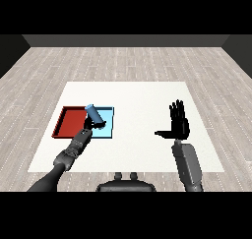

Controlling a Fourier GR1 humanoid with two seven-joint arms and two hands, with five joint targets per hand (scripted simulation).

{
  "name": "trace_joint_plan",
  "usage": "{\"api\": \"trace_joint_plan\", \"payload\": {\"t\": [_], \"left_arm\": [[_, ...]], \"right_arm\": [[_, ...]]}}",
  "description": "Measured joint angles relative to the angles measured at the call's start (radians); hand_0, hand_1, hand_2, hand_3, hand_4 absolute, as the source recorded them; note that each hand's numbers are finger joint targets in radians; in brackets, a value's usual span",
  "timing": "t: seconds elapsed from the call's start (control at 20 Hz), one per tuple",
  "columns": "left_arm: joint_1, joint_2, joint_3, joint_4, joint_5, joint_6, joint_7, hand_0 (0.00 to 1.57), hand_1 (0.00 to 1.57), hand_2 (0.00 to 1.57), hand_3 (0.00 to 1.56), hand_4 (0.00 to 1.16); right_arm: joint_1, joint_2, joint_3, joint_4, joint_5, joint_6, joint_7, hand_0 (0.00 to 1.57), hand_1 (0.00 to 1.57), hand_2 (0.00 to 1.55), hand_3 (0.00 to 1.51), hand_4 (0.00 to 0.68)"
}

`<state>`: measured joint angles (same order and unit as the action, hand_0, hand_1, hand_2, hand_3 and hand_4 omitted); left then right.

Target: Pick the blue can and put it in the blue box

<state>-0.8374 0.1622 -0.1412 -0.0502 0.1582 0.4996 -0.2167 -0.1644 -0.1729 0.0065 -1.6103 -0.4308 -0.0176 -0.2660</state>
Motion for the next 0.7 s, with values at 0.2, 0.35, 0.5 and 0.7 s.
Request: {"api": "trace_joint_plan", "payload": {"t": [0.2,0.35,0.5,0.7], "left_arm": [[-0.020,0.010,-0.002,0.007,-0.014,0.051,0.022,0.00,0.00,0.00,0.00,0.00],[-0.024,-0.001,0.019,-0.013,-0.001,0.107,0.001,0.00,0.00,0.00,0.00,0.00],[-0.020,0.007,0.056,-0.072,0.028,0.137,-0.076,0.00,0.00,0.00,0.00,0.00],[-0.010,0.007,0.106,-0.238,0.079,0.063,-0.284,0.00,0.00,0.00,0.00,0.00]], "right_arm": [[-0.020,0.011,0.005,0.015,0.018,-0.002,-0.012,0.00,0.00,0.00,0.00,0.000],[-0.020,0.012,0.011,0.009,0.030,0.001,-0.011,0.00,0.00,0.00,0.00,0.000],[-0.014,0.014,0.014,0.000,0.035,0.003,-0.013,0.00,0.00,0.00,0.00,0.000],[-0.015,0.005,0.021,-0.017,0.053,-0.006,0.000,0.00,0.00,0.00,0.00,0.000]]}}
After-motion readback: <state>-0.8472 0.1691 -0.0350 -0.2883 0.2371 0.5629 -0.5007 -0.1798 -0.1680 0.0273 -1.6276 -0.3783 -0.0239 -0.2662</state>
